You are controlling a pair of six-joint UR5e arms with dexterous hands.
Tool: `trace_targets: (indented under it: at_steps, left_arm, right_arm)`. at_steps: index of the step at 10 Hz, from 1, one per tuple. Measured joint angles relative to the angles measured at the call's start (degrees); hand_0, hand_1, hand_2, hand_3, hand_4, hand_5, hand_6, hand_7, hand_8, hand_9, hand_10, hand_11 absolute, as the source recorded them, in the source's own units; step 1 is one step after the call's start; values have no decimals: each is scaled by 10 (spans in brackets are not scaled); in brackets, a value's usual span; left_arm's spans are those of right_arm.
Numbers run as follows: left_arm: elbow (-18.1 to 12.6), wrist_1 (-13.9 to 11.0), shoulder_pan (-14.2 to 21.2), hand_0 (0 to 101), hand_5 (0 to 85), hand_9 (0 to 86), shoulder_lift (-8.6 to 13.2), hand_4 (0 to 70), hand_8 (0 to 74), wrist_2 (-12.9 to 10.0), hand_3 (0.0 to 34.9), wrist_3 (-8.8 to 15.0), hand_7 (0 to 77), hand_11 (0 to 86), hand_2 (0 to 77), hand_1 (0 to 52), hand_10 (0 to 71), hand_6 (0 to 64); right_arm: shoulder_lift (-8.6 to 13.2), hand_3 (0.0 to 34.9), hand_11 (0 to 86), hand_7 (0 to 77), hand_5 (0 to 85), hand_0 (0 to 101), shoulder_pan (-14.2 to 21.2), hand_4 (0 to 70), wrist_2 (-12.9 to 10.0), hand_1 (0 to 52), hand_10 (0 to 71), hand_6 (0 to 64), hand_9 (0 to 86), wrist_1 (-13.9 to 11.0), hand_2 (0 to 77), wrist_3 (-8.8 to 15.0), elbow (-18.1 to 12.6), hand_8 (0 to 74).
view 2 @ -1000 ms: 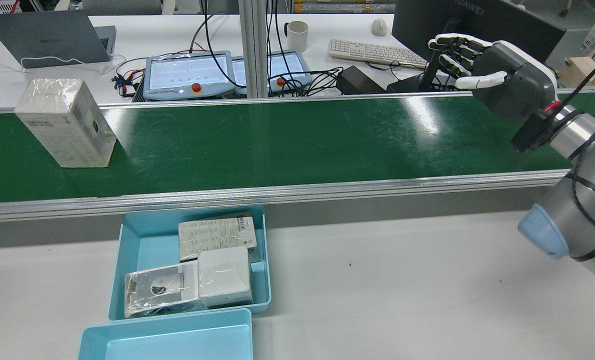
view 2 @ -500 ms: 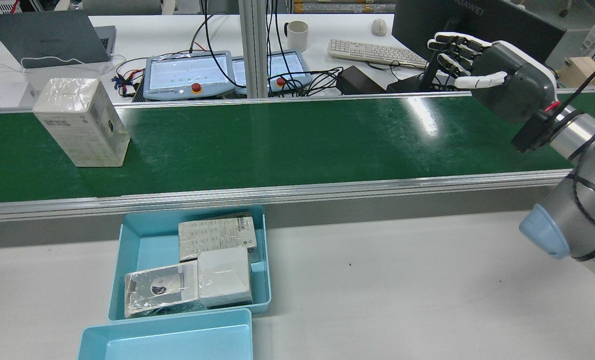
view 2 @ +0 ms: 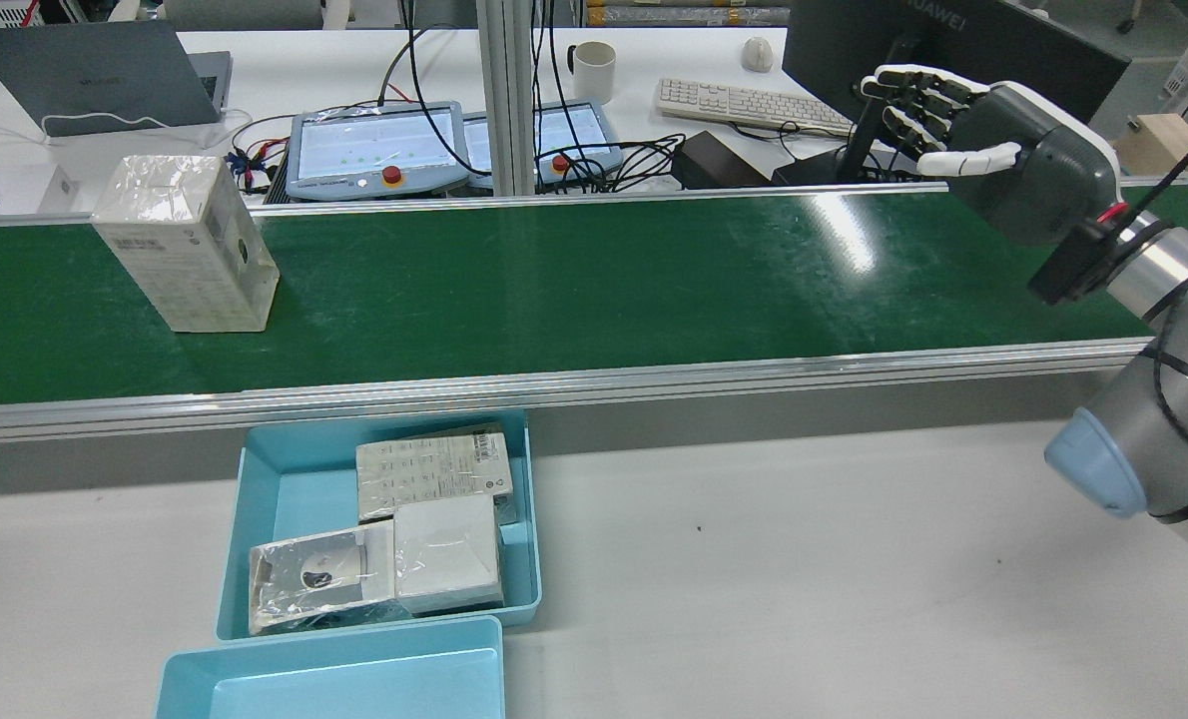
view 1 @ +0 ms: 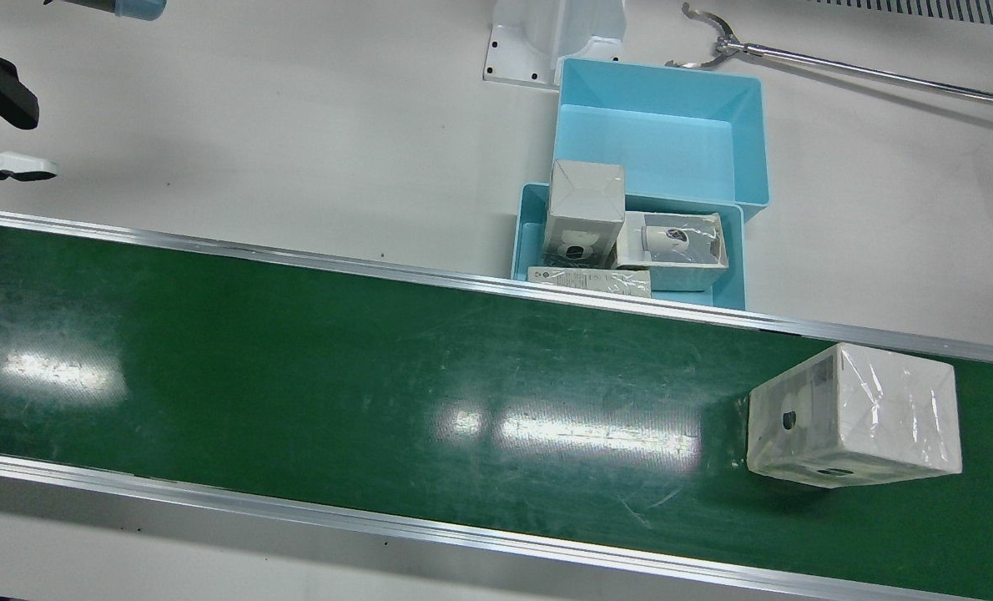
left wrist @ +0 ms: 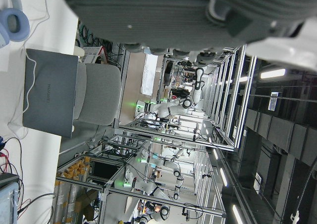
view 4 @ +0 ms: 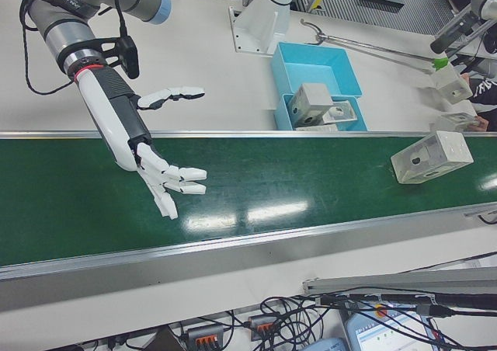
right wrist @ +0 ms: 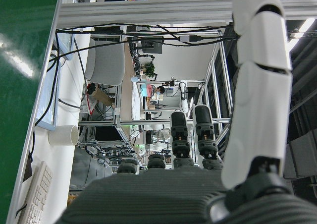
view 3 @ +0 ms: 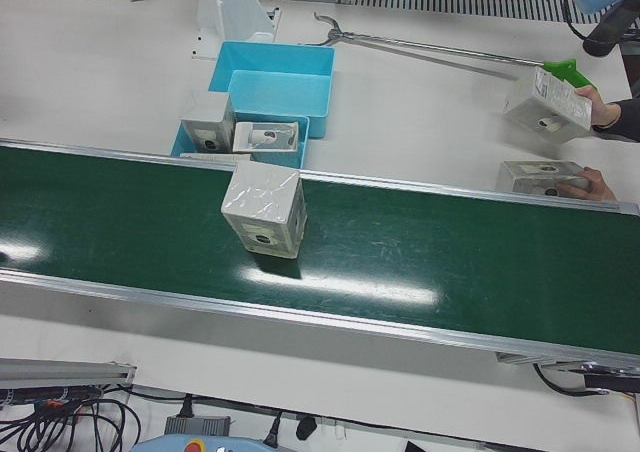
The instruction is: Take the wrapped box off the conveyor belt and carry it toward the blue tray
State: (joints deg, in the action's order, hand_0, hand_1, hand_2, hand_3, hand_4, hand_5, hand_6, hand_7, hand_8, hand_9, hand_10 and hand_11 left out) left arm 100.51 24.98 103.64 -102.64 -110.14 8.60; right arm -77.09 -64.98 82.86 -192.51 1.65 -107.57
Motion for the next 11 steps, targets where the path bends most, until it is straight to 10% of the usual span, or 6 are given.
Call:
trace_targets:
  at_steps: [11]
  left_arm:
    - [0,0,0,0,11,0,0,0,5,0,0,0,5,0,11,0,5,0]
  right_arm:
    - [-3,45,27,202,235,478,1,136,2,131,11,49,60,-1,158,-1,-4,5]
